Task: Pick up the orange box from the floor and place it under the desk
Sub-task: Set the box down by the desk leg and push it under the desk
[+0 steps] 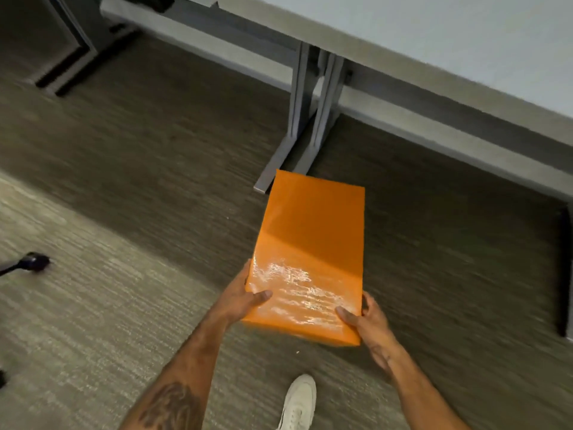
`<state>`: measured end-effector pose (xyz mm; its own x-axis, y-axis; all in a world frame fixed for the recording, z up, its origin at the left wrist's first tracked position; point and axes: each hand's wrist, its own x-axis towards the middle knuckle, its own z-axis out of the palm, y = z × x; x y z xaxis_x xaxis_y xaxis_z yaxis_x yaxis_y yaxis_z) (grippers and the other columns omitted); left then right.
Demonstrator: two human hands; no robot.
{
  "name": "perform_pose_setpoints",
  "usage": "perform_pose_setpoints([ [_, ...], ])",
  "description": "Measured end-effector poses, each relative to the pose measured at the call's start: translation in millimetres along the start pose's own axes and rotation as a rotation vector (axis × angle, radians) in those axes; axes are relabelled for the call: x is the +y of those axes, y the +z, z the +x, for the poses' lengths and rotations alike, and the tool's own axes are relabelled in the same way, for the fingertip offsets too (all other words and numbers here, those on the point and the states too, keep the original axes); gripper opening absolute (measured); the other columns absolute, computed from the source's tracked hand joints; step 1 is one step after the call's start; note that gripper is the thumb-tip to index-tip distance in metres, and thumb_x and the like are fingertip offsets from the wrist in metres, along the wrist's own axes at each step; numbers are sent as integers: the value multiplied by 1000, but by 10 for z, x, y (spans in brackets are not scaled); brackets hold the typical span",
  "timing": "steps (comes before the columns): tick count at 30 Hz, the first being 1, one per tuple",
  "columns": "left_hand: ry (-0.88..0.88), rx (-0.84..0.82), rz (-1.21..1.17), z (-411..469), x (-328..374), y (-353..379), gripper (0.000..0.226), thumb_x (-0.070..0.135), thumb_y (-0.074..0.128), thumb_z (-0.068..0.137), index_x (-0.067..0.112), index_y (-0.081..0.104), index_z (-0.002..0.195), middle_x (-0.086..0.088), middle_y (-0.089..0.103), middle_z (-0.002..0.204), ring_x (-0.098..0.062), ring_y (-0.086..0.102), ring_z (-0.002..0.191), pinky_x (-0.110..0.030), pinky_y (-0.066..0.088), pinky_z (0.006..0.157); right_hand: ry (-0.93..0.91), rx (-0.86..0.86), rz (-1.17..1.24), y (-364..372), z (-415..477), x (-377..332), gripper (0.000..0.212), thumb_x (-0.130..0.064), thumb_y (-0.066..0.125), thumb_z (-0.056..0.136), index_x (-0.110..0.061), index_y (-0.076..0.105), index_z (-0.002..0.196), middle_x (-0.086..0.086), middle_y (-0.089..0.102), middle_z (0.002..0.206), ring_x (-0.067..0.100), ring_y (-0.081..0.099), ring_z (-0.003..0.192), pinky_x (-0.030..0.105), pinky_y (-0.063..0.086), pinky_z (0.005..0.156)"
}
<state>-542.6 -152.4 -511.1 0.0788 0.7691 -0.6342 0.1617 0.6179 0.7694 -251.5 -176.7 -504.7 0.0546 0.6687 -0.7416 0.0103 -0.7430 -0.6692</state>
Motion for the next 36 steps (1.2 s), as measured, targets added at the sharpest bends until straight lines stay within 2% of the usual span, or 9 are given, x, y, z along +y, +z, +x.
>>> perform_pose_setpoints([
  [3, 26, -41, 33, 303, 100, -17, 76, 21, 80, 82, 38, 39, 143, 12, 63, 128, -13, 61, 118, -30, 53, 96, 10, 40, 20, -19, 202, -76, 76, -22, 82, 71, -22, 42, 136, 1, 65, 114, 25, 68, 103, 45, 58, 85],
  [8, -3, -64, 140, 966, 194, -106, 65, 25, 78, 84, 21, 47, 141, -3, 64, 131, -24, 61, 117, -49, 49, 104, -8, 114, 42, 23, 651, -70, 75, -26, 83, 70, -31, 48, 135, -1, 71, 114, 23, 70, 101, 43, 59, 83],
  [12, 102, -106, 265, 1490, 181, -207, 67, 30, 76, 84, 34, 43, 143, 2, 64, 131, -21, 59, 118, -45, 48, 104, -44, 177, 78, 165, 1025, -20, 70, -26, 83, 69, -47, 49, 126, -5, 67, 121, 23, 64, 111, 52, 52, 96],
  [15, 220, -167, 298, 1849, 74, -259, 77, 23, 76, 85, 33, 34, 149, 1, 60, 135, -21, 59, 119, -39, 52, 97, -47, 227, 130, 296, 1283, 118, 66, -21, 81, 72, -41, 50, 127, 1, 65, 127, 25, 62, 114, 55, 50, 98],
  [20, 155, -197, 244, 2380, -271, -246, 81, 18, 78, 83, 37, 34, 148, 2, 59, 137, -22, 58, 119, -42, 52, 97, -56, 249, 190, 425, 1667, 500, 66, -19, 78, 75, -33, 51, 134, 2, 64, 129, 26, 60, 117, 55, 46, 103],
  [26, 215, -252, 238, 2974, -791, -68, 78, 19, 76, 86, 36, 34, 150, 1, 60, 139, -21, 59, 124, -42, 50, 101, -47, 233, 160, 235, 2260, 848, 59, -30, 80, 71, -53, 51, 117, -12, 65, 119, 10, 65, 102, 39, 53, 82],
  [29, 224, -217, 216, 3270, -953, 85, 79, 14, 77, 85, 28, 35, 150, -4, 61, 137, -24, 60, 123, -46, 51, 101, -76, 260, 153, 109, 2631, 958, 66, -22, 79, 76, -45, 47, 129, -9, 66, 121, 2, 66, 91, 29, 52, 70],
  [33, 231, -187, 242, 3594, -974, 202, 77, 26, 77, 85, 36, 35, 148, 4, 61, 131, -21, 61, 117, -32, 56, 83, -105, 276, 113, -3, 3031, 932, 70, -15, 74, 83, -33, 42, 142, 3, 60, 130, 23, 61, 109, 47, 52, 88],
  [36, 234, -188, 270, 3796, -956, 263, 76, 26, 73, 87, 33, 31, 150, -1, 55, 141, -26, 55, 124, -47, 52, 98, -120, 237, 104, -49, 3276, 897, 71, -15, 72, 85, -30, 39, 146, 4, 54, 137, 28, 54, 120, 52, 46, 98],
])
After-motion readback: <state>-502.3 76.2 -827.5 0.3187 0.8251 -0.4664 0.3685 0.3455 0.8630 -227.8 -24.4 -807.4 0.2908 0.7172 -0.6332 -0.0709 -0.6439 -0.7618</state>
